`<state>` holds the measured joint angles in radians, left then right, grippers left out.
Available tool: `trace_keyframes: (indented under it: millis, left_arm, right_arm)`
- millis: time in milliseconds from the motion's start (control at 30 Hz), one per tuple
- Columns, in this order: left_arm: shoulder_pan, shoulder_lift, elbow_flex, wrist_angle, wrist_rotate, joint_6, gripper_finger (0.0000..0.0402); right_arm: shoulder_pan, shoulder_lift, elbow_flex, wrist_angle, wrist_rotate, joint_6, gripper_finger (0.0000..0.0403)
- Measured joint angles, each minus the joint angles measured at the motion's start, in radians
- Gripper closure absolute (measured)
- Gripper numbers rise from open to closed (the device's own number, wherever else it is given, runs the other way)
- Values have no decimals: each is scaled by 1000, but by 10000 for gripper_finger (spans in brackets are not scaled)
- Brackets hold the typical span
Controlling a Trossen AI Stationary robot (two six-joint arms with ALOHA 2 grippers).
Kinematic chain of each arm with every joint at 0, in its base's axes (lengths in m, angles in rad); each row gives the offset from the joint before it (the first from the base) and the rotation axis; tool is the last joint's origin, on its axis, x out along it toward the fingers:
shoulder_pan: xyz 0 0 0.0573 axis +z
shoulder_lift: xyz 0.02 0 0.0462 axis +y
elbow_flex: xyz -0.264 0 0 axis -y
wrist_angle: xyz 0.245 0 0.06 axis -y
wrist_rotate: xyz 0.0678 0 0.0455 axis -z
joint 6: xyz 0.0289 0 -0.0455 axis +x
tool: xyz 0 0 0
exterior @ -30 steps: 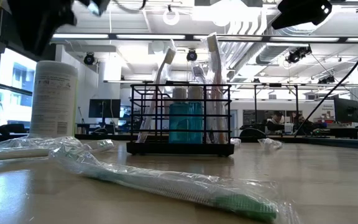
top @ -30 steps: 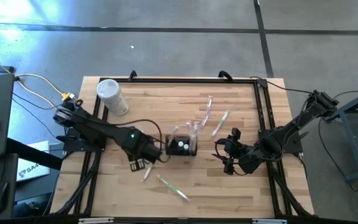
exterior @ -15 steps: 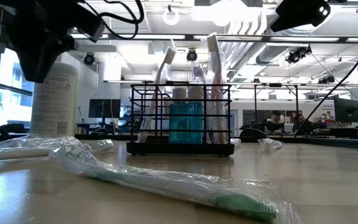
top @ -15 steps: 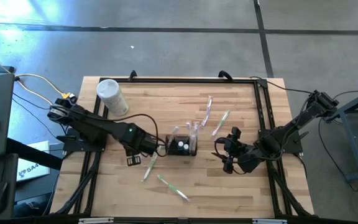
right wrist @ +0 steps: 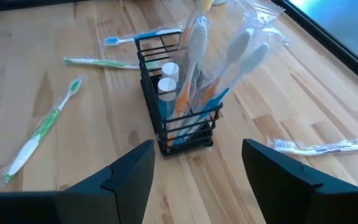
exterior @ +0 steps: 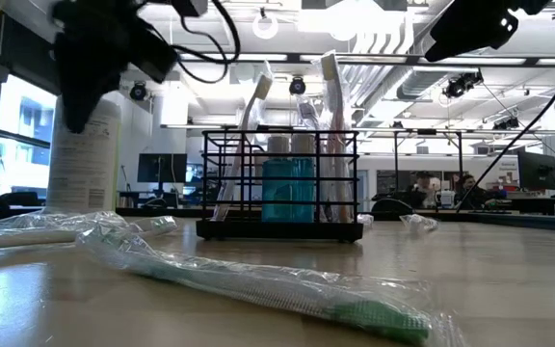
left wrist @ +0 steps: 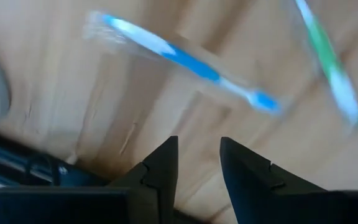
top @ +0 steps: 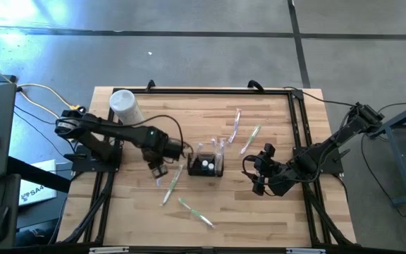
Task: Pick & Place toothbrushing station
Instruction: Put the blue toothbrush into the black mesh
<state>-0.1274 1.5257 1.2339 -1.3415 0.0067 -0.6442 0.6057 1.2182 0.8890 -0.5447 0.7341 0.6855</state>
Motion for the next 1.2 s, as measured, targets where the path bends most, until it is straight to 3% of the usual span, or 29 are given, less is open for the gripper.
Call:
trace_keyframes:
  millis: [133, 367, 733, 1200]
  left_arm:
    - [48, 0, -17, 40, -37, -150, 284]
    - [62, 1, -128, 97, -104, -244, 284]
    - [62, 2, -229, 331, 106, -333, 284]
    - [50, 2, -352, 475, 169, -450, 284]
  right_arm:
    - [0, 0, 0, -2, 9, -13, 168]
    - [0, 0, 0, -42, 46, -10, 168]
    - [0, 0, 0, -55, 51, 2, 168]
    - [0, 0, 0, -74, 50, 1, 168]
